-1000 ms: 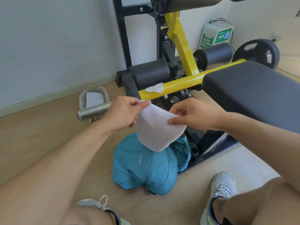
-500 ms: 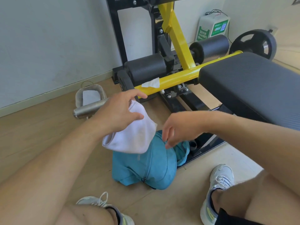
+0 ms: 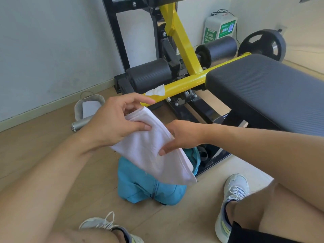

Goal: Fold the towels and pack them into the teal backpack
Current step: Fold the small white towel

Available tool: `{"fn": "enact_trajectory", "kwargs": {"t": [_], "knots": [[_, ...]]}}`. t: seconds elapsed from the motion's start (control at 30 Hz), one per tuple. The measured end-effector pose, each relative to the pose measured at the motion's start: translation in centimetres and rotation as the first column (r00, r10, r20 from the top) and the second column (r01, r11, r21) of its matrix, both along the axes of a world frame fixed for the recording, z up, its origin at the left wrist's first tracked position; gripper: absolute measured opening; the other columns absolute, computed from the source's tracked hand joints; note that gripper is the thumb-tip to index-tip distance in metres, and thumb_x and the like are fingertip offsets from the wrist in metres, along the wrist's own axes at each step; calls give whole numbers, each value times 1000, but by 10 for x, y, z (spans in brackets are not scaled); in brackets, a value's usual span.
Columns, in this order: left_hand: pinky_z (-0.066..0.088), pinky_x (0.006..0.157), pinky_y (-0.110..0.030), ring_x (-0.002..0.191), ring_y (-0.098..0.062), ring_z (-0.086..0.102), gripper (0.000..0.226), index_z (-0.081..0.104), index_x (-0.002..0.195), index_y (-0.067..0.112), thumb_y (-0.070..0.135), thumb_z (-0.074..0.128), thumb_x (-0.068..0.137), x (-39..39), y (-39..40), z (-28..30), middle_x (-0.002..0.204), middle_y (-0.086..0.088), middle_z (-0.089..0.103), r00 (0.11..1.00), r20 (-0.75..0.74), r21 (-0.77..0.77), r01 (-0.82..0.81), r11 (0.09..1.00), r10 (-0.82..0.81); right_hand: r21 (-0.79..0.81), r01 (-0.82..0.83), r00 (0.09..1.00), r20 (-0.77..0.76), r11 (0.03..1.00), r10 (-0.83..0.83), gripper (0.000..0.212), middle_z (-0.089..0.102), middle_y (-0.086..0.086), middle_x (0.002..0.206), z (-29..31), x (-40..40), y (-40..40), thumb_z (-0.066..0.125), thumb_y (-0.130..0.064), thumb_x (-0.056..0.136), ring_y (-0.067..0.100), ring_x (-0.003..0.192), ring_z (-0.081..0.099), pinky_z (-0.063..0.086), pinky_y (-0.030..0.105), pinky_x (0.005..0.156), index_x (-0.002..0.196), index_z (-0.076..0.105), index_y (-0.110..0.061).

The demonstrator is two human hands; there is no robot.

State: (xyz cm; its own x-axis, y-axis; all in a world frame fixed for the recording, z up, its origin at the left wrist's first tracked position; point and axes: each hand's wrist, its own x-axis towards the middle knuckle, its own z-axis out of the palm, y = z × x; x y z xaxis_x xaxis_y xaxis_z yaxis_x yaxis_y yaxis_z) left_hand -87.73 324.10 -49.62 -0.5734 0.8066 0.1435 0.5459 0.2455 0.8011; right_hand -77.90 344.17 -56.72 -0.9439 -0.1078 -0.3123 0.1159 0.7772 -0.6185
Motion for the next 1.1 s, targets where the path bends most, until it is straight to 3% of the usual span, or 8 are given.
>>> {"fn": "enact_trajectory", "kwargs": {"t": [0.1, 0.23, 0.47, 0.53, 0.7, 0.8, 1.0, 1.1], "knots": [[53, 80, -13, 80, -6, 68, 53, 72, 114, 27, 0, 88, 70, -7, -4, -2, 95, -8, 76, 993, 104, 30, -51, 998, 47, -112, 25, 997, 81, 993, -16, 37, 74, -7, 110, -8, 3, 8, 82, -40, 83, 11, 100, 70, 58, 34, 92, 113, 70, -20], [55, 89, -23, 84, -9, 70, 47, 76, 110, 24, 1, 88, 70, -24, -10, -13, 94, -2, 80, 958, 200, -6, -210, 978, 207, -165, 80, 974, 221, 983, -43, 31, 73, -10, 116, -20, 5, 26, 83, -29, 84, 10, 109, 68, 55, 33, 99, 113, 69, -28], [61, 76, -30, 77, -16, 73, 26, 75, 96, 10, 5, 86, 73, -52, -17, -38, 100, -10, 76, 684, 528, -80, -550, 832, 503, -21, 151, 944, 298, 988, -138, 27, 71, -8, 116, -28, 11, 56, 73, -33, 92, 15, 110, 64, 51, 43, 106, 119, 72, -26], [61, 63, -24, 68, -12, 74, 20, 73, 96, 8, 4, 82, 78, -56, -21, -46, 103, -11, 75, 616, 603, -114, -564, 818, 508, -19, 211, 943, 266, 977, -199, 19, 71, -6, 112, -26, 11, 62, 70, -35, 94, 15, 106, 66, 54, 41, 102, 111, 72, -26], [55, 71, -31, 86, -18, 72, 21, 72, 105, 13, 12, 79, 85, -65, -30, -58, 106, -7, 76, 508, 671, -225, -554, 801, 540, 33, 405, 897, 181, 914, -404, 36, 69, 3, 101, -22, 14, 68, 62, -54, 95, 17, 89, 68, 59, 30, 73, 99, 67, -18], [54, 72, -33, 92, -21, 73, 21, 71, 105, 13, 18, 78, 87, -61, -28, -60, 104, -6, 76, 523, 653, -241, -542, 805, 548, 46, 511, 851, 109, 858, -513, 55, 72, 12, 101, -15, 11, 65, 58, -61, 94, 26, 90, 72, 62, 43, 84, 104, 67, -8], [59, 81, -41, 85, -25, 71, 7, 74, 98, 15, 21, 73, 93, -38, -5, -58, 96, -7, 78, 678, 519, -199, -497, 845, 521, -212, 681, 732, 221, 701, -645, 30, 72, 10, 103, 7, 5, 39, 74, -32, 92, 26, 86, 75, 65, 39, 64, 110, 63, -12], [59, 63, -32, 73, -18, 70, 5, 74, 89, 17, 21, 74, 92, -22, 11, -57, 88, -6, 78, 737, 469, -200, -449, 871, 487, -323, 704, 709, 261, 633, -655, 26, 71, 12, 105, 15, 3, 24, 73, -18, 92, 27, 86, 74, 64, 36, 60, 113, 61, -9]]}}
